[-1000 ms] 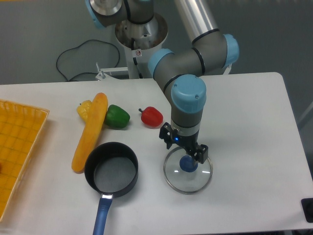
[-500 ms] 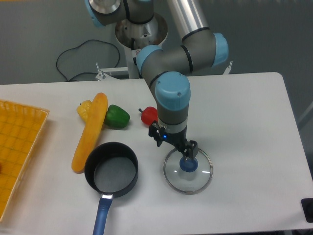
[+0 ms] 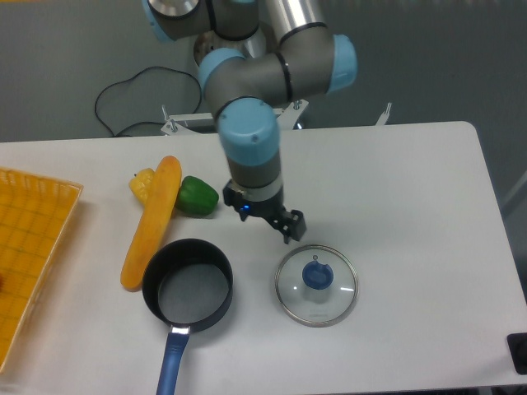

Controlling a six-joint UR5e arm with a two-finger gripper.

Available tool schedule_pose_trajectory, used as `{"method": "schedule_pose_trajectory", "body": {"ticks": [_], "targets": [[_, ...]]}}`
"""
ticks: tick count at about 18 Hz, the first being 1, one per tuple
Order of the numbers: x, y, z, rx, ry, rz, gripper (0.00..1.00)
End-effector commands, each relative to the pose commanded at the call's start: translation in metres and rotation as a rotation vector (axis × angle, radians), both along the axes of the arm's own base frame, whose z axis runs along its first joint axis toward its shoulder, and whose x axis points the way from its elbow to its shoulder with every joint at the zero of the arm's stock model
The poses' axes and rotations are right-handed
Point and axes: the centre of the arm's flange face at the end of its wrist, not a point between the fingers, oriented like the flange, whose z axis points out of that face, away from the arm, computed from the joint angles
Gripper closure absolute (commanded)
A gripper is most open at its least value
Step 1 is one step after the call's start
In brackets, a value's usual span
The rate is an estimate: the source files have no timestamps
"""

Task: Pick up the long bread
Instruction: 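Move the gripper over to the long orange bread loaf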

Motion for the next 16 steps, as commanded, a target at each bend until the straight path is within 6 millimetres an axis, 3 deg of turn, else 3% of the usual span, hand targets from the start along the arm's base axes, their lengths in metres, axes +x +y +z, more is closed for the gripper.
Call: {"method": "schedule_pose_trajectory", "body": {"ticks": [2,5,9,16], "targets": [[0.032,0.006,-0.004,-0.012,-0.001,0.002,0.00],[0.060,0.017,-0.004,-0.009,0.002,0.001,0.00],[0.112,0.031,-0.024,-0.047,0.001,0.012,0.00],[0.147,0.036,-0.059,-0.111,-0.007,-0.002,0.00]]}}
